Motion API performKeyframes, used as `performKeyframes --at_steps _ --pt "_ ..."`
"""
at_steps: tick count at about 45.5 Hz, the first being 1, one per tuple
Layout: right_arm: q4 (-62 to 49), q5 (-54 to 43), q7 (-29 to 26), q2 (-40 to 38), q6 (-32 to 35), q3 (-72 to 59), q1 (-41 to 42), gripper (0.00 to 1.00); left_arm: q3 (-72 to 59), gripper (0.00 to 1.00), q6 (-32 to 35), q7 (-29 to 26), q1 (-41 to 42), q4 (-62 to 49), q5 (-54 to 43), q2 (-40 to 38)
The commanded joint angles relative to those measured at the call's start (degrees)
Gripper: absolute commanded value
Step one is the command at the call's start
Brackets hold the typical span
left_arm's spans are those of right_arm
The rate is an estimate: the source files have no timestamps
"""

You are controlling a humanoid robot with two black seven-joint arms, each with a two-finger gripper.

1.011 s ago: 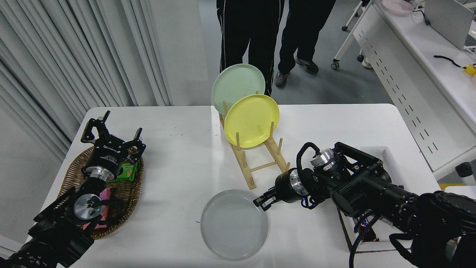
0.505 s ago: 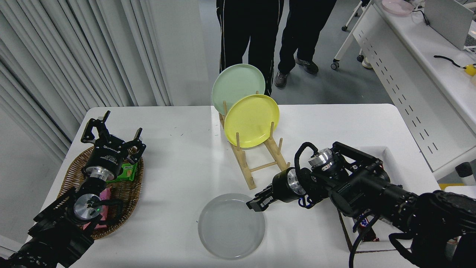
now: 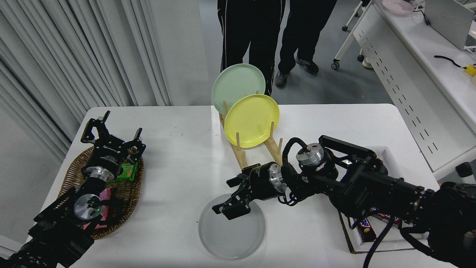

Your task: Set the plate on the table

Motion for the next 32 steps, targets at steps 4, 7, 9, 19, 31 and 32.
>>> performKeyframes --at_steps 4,7,9,19,31,32 --pt "10.4 4.2 0.0 -10.1 6.0 -0.3 9.0 0.99 0.0 1.0 0.0 0.0 0.0 0.0 0.0 0.0" --pt "11.8 5.2 0.0 -12.3 5.9 -0.5 11.5 0.99 -0.1 1.0 0.0 0.0 0.0 0.0 0.0 0.0" --pt "12.8 5.8 0.0 -13.7 5.9 -0.5 13.0 0.99 -0.1 1.0 0.0 0.0 0.0 0.0 0.0 0.0" --pt "14.1 5.6 1.0 -18.5 6.3 -2.4 19.6 0.99 -0.1 1.0 0.0 0.0 0.0 0.0 0.0 0.0" --pt "13.8 -5.6 21.9 -23.9 13.7 -1.9 20.7 0.99 0.0 1.0 0.1 0.0 0.0 0.0 0.0 0.0" --pt "13.8 -6.3 23.1 -24.2 13.9 -1.7 20.8 0.99 0.0 1.0 0.0 0.0 0.0 0.0 0.0 0.0"
